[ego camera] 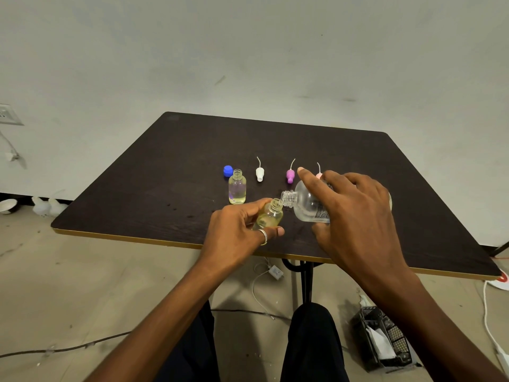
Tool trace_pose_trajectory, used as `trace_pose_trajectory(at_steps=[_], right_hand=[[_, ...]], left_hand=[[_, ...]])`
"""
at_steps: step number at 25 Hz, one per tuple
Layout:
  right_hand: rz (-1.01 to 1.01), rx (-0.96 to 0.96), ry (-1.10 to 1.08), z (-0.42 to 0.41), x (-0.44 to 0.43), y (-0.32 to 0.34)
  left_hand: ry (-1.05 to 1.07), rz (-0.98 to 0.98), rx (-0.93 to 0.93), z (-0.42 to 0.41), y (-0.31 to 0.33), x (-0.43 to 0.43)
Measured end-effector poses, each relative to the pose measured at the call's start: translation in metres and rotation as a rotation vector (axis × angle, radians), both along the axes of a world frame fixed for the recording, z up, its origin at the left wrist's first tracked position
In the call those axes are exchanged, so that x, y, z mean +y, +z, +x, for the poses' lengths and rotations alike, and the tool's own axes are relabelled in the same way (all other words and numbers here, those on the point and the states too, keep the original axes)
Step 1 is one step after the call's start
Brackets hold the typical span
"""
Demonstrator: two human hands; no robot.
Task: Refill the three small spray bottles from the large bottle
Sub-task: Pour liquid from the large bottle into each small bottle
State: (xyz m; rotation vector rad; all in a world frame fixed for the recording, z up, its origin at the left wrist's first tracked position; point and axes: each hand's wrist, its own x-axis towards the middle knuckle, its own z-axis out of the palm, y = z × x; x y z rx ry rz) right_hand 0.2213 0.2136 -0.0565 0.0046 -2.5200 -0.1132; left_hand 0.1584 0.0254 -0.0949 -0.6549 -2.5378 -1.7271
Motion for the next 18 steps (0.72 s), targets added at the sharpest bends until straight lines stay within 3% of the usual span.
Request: trace_pose_trajectory(at_steps=[18], right_hand=[[0.001, 0.025, 0.019, -0.0018, 0.0011, -0.0025]], left_hand=[[-0.004, 0.004, -0.012, 0.0001, 0.0002, 0.0011]])
